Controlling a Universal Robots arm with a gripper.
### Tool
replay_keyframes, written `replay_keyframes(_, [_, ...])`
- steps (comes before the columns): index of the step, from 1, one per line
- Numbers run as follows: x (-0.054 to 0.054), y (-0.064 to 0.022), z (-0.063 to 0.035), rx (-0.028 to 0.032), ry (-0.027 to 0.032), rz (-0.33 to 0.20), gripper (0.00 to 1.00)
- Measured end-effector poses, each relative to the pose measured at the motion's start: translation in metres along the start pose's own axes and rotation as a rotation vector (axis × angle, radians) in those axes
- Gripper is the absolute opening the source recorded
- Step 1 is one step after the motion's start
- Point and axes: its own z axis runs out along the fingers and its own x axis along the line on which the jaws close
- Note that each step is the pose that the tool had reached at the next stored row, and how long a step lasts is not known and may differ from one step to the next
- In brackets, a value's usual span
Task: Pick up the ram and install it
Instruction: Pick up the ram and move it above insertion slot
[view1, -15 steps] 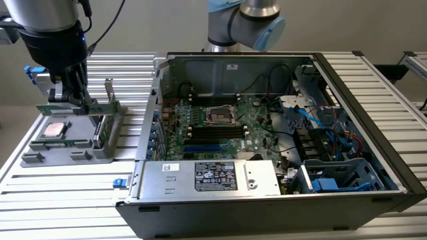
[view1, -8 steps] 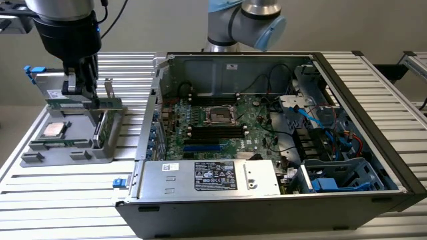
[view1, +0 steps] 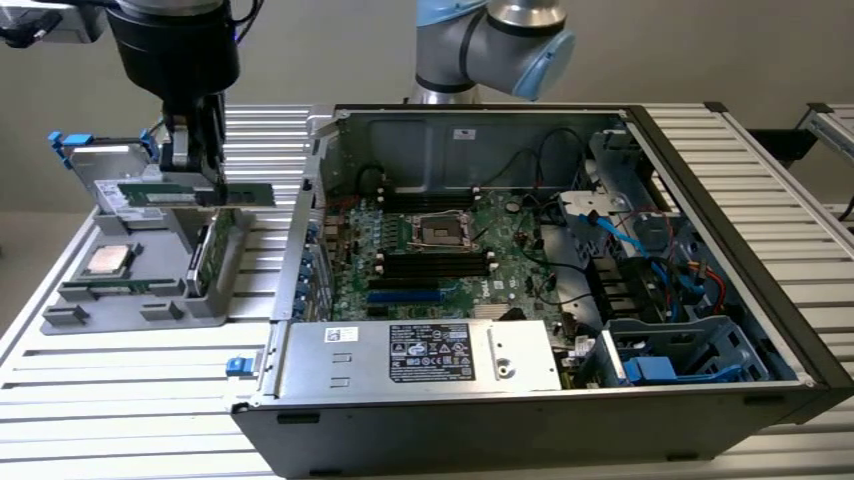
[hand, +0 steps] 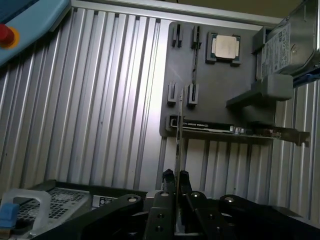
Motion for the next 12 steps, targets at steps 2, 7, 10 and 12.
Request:
replay_keyframes(2, [0.001, -0.0076, -0.0054, -0.0022, -0.0002, 0.000, 0.14])
replay_keyframes(7, [0.003, -0.0273, -0.0174, -0.0065, -0.0012, 0.000, 0.14])
replay_keyframes(10, [0.004, -0.0398, -0.0239, -0.0088, -0.0019, 0.000, 0.14])
replay_keyframes(12, [0.005, -0.0481, -0.0278, -0.0102, -0.0024, 0.000, 0.14])
